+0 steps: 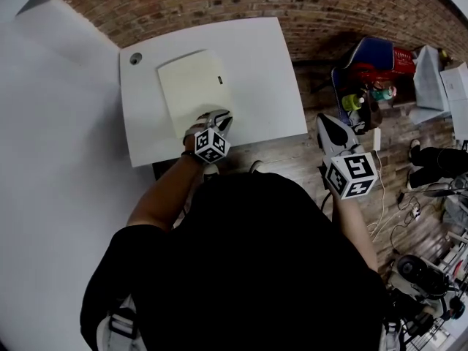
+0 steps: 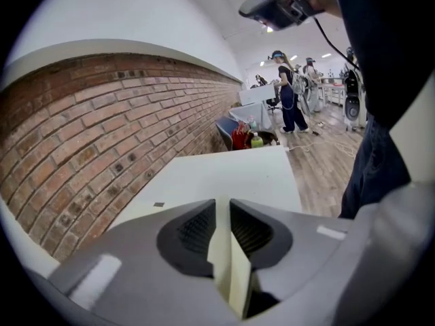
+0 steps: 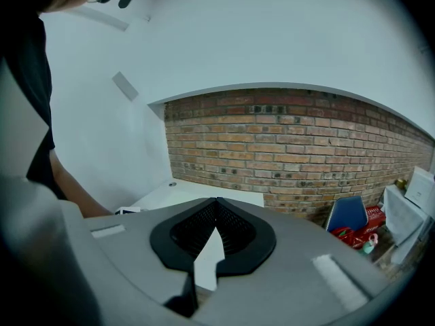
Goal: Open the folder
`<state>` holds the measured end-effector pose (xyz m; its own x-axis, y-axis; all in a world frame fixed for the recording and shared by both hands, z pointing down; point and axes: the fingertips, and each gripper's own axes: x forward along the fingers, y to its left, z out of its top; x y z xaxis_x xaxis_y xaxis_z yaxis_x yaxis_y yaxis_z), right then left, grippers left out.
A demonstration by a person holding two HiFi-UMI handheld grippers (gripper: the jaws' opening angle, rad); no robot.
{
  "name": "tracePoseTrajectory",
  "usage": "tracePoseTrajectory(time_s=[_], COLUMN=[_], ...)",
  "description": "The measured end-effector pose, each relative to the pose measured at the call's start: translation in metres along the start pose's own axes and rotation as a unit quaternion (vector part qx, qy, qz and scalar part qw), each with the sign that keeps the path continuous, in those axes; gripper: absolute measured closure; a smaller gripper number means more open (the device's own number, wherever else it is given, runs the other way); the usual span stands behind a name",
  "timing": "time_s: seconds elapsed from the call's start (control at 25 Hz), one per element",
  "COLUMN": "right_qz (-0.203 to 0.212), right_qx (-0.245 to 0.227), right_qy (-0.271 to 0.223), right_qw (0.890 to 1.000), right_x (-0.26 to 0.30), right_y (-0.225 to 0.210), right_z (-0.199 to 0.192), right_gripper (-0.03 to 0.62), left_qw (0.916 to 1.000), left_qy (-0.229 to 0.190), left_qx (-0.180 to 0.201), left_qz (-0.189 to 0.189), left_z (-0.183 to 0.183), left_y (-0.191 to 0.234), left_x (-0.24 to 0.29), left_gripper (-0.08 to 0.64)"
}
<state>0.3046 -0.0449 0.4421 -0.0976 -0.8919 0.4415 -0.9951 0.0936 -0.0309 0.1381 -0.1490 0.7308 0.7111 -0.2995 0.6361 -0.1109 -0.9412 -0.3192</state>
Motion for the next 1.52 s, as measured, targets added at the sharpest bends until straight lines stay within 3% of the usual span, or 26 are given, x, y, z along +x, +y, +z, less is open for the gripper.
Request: tracePoseTrajectory(time_s=[0.36, 0.72, 1.52], right_qz=[0.019, 0.049, 0.112], right_qx=[-0.006, -0.014, -0.039], right_qy=[-0.004, -0.004, -0.017], right_qw=[1.000, 0.999, 0.993], right_x=[0.008, 0.024, 0.058], right_y=[0.007, 0.026, 0.068], right_z=[0.000, 0.005, 0.018], right_gripper=[0.592, 0.592, 0.592], left_qw=[0.9970, 0.9921, 0.9676], left_qy=[-0.035, -0.065, -0.116], left_qx=[-0.065, -0.096, -0.188], left_qz=[0.022, 0.048, 0.123], left_z=[0.012, 0.018, 0.017], left_y=[0.014, 0.028, 0.068], left_x=[-0.024, -0.051, -0.122], left_gripper=[0.518, 0.526, 0.540])
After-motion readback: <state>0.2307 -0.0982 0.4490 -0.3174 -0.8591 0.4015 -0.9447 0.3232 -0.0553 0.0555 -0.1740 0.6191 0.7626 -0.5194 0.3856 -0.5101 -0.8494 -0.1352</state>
